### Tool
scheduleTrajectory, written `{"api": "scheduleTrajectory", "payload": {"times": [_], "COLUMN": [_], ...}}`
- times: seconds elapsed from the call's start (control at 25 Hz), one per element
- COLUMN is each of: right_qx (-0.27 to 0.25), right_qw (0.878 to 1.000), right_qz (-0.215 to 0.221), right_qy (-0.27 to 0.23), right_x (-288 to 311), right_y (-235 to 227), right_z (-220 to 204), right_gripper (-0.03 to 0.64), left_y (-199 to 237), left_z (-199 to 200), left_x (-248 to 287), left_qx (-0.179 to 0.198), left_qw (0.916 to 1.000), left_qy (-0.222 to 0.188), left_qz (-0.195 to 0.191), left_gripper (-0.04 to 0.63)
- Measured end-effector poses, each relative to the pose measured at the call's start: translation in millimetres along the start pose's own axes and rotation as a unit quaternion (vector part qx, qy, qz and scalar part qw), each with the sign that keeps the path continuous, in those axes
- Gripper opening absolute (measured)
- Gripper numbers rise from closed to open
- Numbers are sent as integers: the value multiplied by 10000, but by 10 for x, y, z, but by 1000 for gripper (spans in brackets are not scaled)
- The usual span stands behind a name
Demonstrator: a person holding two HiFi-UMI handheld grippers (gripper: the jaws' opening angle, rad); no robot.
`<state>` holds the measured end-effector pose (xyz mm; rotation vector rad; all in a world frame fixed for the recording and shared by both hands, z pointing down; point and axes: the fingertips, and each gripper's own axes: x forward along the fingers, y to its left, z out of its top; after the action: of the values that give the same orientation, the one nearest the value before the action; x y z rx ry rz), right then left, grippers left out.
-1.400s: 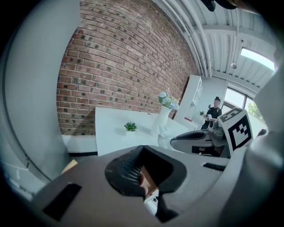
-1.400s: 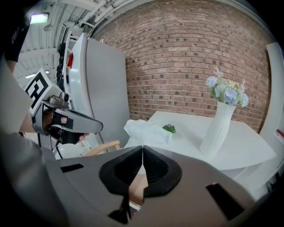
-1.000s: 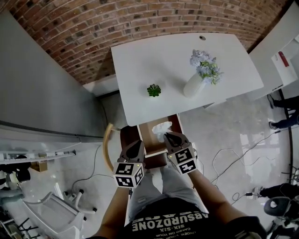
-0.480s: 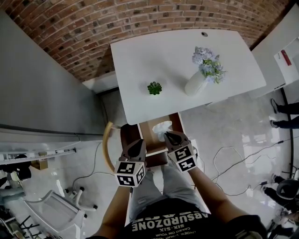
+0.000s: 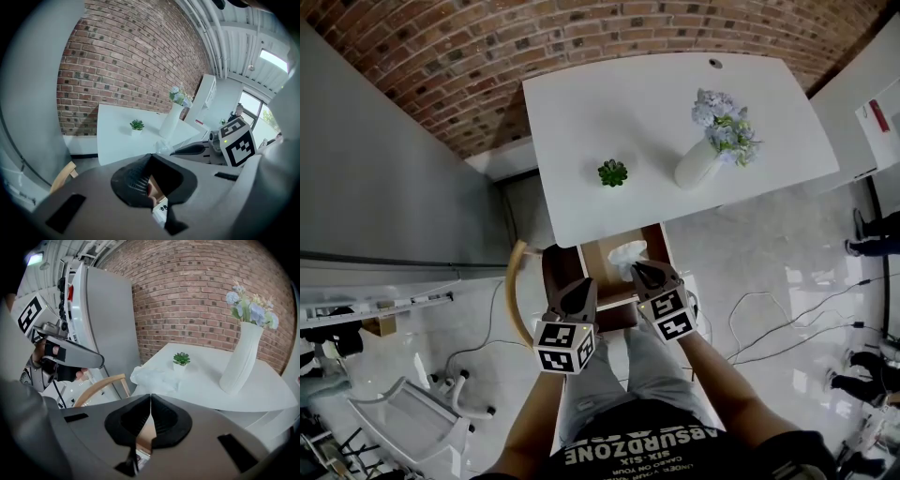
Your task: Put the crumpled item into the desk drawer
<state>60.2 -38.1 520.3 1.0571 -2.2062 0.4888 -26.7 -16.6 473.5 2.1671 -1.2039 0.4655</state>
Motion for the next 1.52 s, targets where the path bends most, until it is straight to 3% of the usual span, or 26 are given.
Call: {"api": "scheduleTrajectory", "payload": {"times": [1.52], "right_qx": [137], "right_qw": [9984], "right_qz": [40], "right_qy": [548], "right_x": [433], "right_y": [-155], "right_z": [-527], "right_gripper": [2], "left_y": [110], "left_z": [-313], "left_x": [296], "left_qx": [-192], "left_qw": [9993], "left_qy": [305], "left_qz": [111], "left_gripper": [-3]}}
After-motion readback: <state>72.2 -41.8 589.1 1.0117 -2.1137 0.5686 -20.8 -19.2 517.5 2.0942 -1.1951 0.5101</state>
